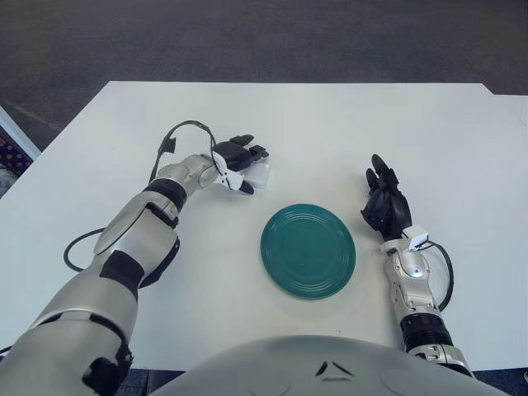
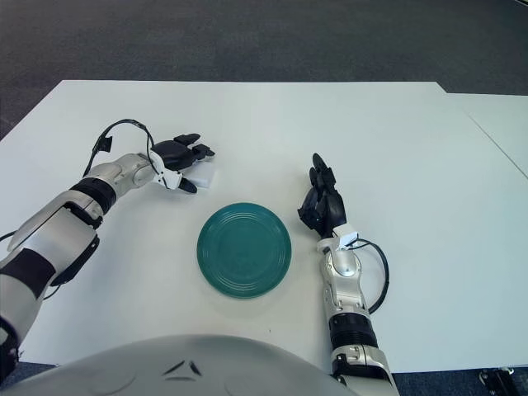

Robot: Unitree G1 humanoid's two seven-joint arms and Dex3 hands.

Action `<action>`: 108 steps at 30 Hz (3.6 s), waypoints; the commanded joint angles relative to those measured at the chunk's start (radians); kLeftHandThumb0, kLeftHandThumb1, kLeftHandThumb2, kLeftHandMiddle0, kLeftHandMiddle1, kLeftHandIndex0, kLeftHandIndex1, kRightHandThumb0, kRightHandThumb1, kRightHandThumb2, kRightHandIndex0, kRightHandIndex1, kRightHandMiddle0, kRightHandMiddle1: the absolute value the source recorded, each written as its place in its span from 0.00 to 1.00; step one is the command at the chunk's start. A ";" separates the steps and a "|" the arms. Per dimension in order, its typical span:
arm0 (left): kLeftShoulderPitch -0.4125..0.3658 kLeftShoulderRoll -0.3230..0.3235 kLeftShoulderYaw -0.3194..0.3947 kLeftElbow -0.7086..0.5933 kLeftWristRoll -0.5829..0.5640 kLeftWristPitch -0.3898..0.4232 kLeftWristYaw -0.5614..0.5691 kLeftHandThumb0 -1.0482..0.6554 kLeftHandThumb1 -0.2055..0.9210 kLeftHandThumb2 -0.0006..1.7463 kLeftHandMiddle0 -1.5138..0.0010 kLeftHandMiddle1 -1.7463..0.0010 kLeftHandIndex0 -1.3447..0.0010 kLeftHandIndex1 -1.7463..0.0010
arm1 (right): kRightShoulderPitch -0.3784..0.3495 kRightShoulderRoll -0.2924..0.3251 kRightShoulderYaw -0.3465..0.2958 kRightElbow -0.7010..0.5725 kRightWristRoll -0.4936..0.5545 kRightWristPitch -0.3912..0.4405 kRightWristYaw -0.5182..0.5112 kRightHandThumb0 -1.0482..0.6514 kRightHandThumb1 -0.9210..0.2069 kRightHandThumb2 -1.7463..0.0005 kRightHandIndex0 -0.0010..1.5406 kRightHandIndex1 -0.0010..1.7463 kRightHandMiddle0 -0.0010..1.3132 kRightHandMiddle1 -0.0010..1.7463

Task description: Put the charger into the plate.

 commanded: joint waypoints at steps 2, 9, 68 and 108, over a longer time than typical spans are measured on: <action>-0.014 -0.019 0.028 0.016 -0.043 0.034 -0.039 0.00 1.00 0.24 0.94 0.98 1.00 0.59 | 0.065 0.028 0.009 0.045 0.002 0.005 -0.002 0.05 0.00 0.38 0.04 0.01 0.00 0.09; -0.006 -0.056 0.053 0.051 -0.082 0.104 -0.072 0.00 1.00 0.31 0.88 0.97 0.98 0.56 | 0.071 0.026 0.011 0.037 -0.006 0.009 -0.004 0.06 0.00 0.39 0.03 0.01 0.00 0.09; 0.077 -0.042 -0.352 0.136 0.204 0.251 0.338 0.36 0.57 0.66 0.47 0.00 0.62 0.00 | 0.083 0.016 -0.102 -0.035 0.112 0.083 0.024 0.05 0.00 0.42 0.08 0.01 0.00 0.20; 0.308 0.130 0.178 -1.088 -0.222 0.206 -0.118 0.35 0.49 0.73 0.28 0.00 0.57 0.00 | 0.101 0.022 -0.083 -0.062 0.091 0.111 0.005 0.05 0.00 0.42 0.08 0.00 0.00 0.19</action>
